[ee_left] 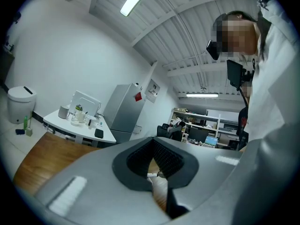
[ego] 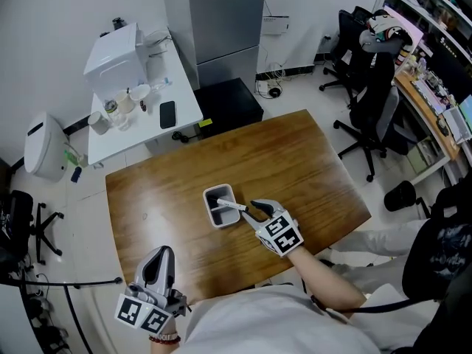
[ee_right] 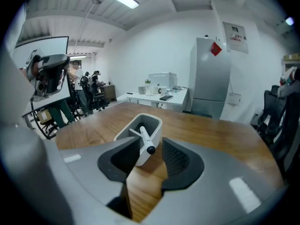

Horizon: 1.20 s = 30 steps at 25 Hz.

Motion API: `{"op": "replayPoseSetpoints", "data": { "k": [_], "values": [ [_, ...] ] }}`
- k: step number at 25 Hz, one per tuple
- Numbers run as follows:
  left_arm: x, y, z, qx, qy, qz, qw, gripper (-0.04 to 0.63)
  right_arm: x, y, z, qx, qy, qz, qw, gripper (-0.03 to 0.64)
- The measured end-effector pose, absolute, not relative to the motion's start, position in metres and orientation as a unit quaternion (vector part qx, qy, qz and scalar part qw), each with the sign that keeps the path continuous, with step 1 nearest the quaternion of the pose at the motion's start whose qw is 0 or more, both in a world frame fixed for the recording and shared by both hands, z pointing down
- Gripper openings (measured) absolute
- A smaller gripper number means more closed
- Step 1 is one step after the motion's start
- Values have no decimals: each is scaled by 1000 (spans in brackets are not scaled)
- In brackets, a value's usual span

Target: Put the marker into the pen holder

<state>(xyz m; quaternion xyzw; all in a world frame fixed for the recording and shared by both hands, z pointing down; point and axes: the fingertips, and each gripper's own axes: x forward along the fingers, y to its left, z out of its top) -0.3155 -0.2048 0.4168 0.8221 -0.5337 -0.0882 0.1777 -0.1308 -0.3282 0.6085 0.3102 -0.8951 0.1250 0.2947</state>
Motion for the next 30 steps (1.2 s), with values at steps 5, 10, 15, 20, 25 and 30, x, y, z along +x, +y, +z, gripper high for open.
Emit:
{"op": "replayPoseSetpoints", "data": {
  "k": [5, 10, 15, 20, 25, 30],
  "values": [
    [-319, -206, 422, 818, -540, -81, 179, 0, -132, -331, 639, 305, -888, 162, 305, 130],
    [-323, -206, 423, 815, -545, -83, 180, 0, -138, -344, 622, 318, -891, 152, 285, 71],
    [-327, -206, 426, 810, -550, -84, 183, 0, -150, -352, 611, 319, -896, 139, 277, 70],
    [-322, -202, 426, 811, -550, -84, 182, 0, -139, -348, 607, 328, -895, 140, 270, 86],
    [-305, -198, 422, 816, -544, -81, 176, 0, -113, -335, 597, 339, -896, 144, 250, 86],
    [-270, -187, 413, 825, -532, -79, 175, 0, -76, -307, 575, 345, -900, 155, 218, 83]
  ]
}}
